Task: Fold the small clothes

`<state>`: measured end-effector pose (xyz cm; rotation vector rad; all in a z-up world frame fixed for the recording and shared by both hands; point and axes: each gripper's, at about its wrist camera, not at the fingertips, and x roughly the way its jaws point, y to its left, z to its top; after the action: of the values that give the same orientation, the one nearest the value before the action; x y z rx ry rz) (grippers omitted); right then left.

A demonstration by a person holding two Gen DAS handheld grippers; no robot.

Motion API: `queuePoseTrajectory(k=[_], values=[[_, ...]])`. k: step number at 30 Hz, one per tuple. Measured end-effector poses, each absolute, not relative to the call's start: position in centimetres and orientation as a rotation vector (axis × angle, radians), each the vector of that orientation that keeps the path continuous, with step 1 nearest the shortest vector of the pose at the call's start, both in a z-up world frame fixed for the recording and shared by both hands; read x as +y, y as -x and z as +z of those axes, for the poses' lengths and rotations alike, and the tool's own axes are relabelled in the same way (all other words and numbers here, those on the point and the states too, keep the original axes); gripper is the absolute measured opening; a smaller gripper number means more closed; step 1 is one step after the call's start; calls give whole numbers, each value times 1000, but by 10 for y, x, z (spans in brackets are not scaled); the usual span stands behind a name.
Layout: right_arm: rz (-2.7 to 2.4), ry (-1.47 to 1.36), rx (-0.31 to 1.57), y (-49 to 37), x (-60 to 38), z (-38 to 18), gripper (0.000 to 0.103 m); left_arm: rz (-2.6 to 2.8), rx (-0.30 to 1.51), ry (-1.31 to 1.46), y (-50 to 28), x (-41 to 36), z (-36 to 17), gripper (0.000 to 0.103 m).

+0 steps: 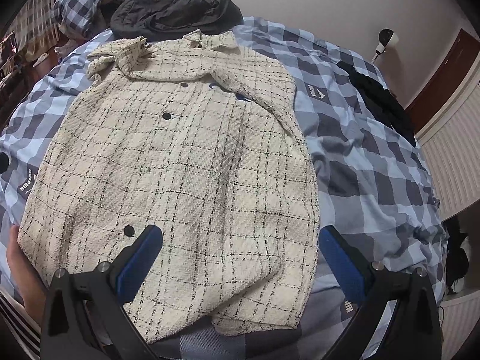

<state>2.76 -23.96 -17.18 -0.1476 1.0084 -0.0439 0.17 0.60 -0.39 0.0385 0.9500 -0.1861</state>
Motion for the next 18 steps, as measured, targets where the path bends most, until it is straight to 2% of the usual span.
queuePoseTrajectory(k=[18], values=[[57,-5,1041,-31,-255,-170,102,-91,987,-44,-9,15,-14,103]])
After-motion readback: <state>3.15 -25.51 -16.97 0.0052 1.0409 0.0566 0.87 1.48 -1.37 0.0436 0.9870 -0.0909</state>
